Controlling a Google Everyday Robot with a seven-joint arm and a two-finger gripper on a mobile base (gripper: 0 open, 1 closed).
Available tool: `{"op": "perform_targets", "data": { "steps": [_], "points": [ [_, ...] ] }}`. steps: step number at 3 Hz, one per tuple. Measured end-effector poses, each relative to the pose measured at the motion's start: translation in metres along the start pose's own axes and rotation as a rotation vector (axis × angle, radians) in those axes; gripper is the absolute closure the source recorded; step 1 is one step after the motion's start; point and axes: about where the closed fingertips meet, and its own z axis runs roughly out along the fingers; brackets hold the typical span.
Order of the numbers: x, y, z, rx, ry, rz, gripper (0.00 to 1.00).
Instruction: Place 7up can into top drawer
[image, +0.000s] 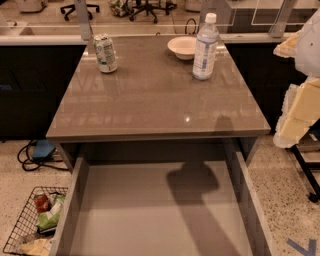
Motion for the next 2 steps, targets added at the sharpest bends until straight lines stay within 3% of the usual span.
{"op": "perform_targets", "data": {
  "steps": [1, 2],
  "points": [
    [0.0000, 0.0000, 0.0000, 0.000, 0.000, 0.000, 0.00],
    [-0.0075, -0.0094, 0.0063, 0.020, -0.040, 0.023, 0.00]
  ]
}}
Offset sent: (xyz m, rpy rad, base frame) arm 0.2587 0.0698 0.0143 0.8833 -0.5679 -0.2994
